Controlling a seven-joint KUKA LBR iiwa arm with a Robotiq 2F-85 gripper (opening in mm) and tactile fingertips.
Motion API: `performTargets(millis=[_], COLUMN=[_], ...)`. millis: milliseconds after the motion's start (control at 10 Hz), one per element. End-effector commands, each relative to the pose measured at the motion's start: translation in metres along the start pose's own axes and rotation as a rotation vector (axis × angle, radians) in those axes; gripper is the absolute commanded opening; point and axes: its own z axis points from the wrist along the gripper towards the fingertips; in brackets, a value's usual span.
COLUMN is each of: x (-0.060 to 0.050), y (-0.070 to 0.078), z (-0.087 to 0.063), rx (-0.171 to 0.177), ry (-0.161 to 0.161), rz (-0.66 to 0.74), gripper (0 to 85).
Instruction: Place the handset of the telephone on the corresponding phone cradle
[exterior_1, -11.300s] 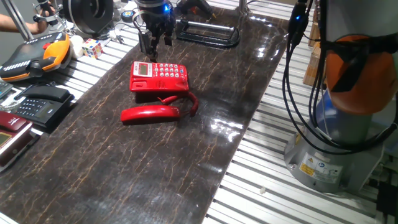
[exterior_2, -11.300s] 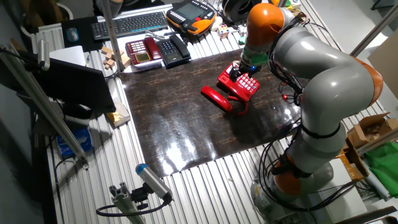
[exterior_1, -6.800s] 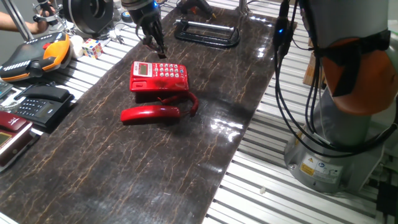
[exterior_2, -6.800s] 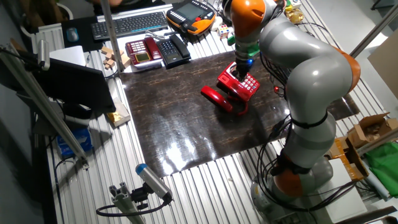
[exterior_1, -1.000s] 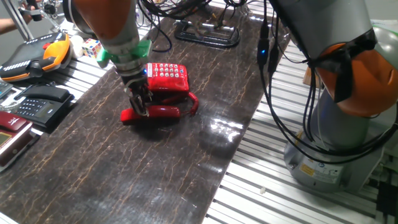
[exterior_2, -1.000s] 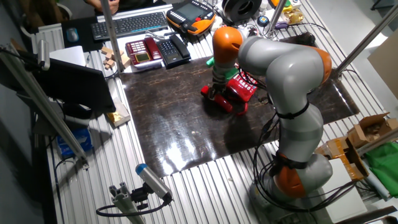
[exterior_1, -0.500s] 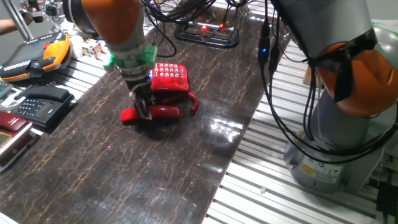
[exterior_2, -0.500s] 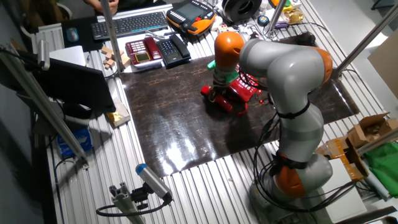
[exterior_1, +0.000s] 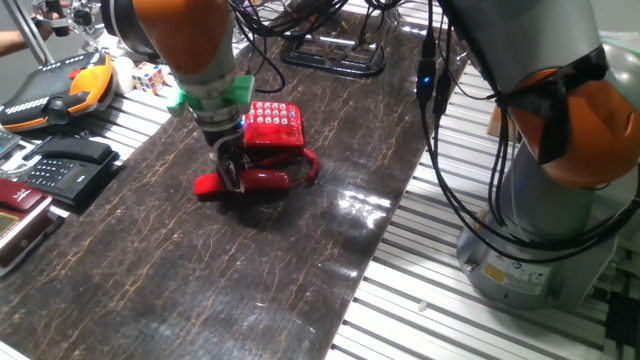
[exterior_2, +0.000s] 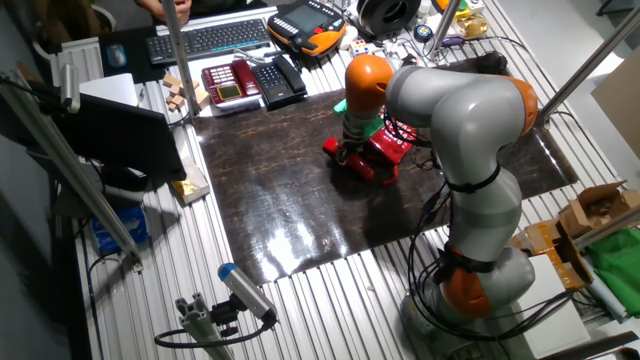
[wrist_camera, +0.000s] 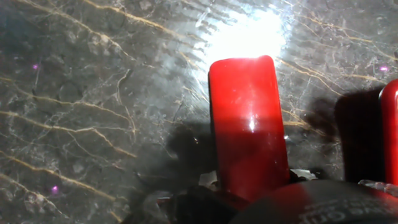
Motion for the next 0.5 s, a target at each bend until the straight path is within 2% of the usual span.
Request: performTargets(millis=[0,300,400], x=[0.0000,0.0000,-0.0003], y=[0.0001,0.0009,0.0012], z=[0.0000,0.0000,-0.0009], rx=[0.001,0.014,0.027], ry=[0.000,-0.014,-0.016], rz=[0.002,0.000,0.001], gripper=[59.7,50.0,49.7])
